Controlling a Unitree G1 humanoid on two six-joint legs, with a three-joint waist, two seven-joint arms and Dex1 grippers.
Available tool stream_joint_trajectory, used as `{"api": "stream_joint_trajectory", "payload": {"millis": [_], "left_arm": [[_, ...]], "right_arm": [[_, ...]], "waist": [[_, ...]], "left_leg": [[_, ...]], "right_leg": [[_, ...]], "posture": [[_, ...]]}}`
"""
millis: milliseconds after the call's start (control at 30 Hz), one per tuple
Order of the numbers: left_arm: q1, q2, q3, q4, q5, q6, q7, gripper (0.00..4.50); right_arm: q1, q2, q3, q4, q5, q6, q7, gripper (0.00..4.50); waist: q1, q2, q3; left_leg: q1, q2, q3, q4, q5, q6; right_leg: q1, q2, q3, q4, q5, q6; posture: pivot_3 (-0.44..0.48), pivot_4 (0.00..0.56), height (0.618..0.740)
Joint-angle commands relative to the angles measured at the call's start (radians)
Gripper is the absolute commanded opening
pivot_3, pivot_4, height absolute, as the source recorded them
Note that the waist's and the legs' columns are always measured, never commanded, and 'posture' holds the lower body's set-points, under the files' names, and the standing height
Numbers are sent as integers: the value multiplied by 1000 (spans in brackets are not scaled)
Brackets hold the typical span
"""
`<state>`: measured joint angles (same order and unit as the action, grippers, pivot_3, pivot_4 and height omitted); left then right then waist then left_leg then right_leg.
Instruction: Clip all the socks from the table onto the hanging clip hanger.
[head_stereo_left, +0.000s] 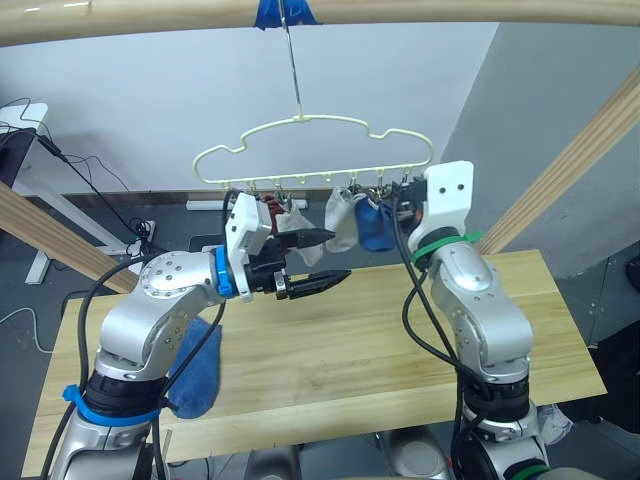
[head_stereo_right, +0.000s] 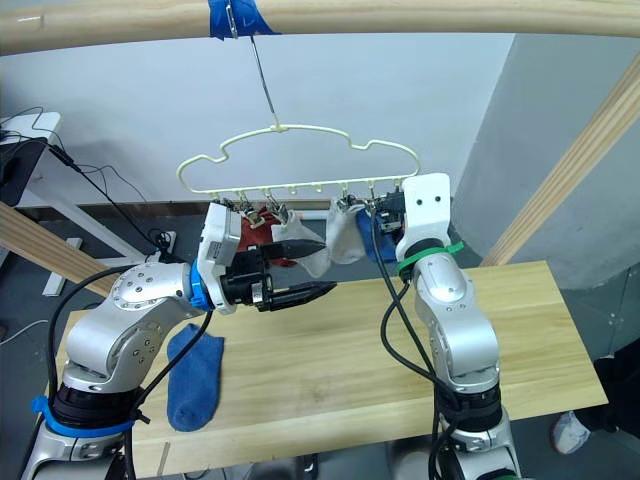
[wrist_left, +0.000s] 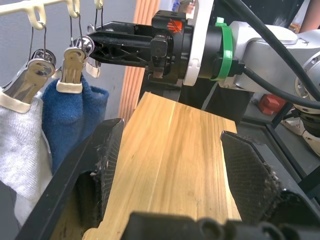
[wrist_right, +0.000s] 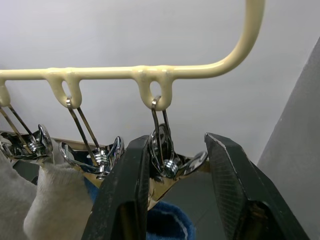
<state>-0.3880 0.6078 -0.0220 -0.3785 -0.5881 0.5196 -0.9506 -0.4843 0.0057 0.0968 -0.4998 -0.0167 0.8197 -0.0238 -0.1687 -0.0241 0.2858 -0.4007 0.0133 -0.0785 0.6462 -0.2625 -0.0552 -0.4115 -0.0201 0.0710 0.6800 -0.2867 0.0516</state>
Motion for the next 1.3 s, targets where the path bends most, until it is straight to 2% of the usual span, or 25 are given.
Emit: {"api": "stream_joint_trajectory", "payload": {"millis": [33, 900, 1300], "left_arm": [[-6, -1, -1, -13, 2, -20, -5, 3448], [3, -1, -12, -15, 2, -25, -12, 3448], [5, -5, -16, -13, 5, -27, -13, 3448]], "right_arm": [[-12, 7, -13, -61, 3, 7, -5, 1788], [-37, 169, -78, -120, 33, 150, -60, 1788], [-34, 176, -79, -140, 79, 159, -77, 1788]], "waist": [[0, 0, 0], [-1, 0, 0], [-2, 0, 0]], "left_leg": [[0, 0, 0, 0, 0, 0], [0, 0, -1, 0, 0, 0], [0, 0, -1, 0, 0, 0]], "right_leg": [[0, 0, 0, 0, 0, 0], [0, 0, 0, 0, 0, 0], [0, 0, 0, 1, 0, 0]], "posture": [[-243, 264, 740], [-246, 261, 740], [-250, 265, 740]]}}
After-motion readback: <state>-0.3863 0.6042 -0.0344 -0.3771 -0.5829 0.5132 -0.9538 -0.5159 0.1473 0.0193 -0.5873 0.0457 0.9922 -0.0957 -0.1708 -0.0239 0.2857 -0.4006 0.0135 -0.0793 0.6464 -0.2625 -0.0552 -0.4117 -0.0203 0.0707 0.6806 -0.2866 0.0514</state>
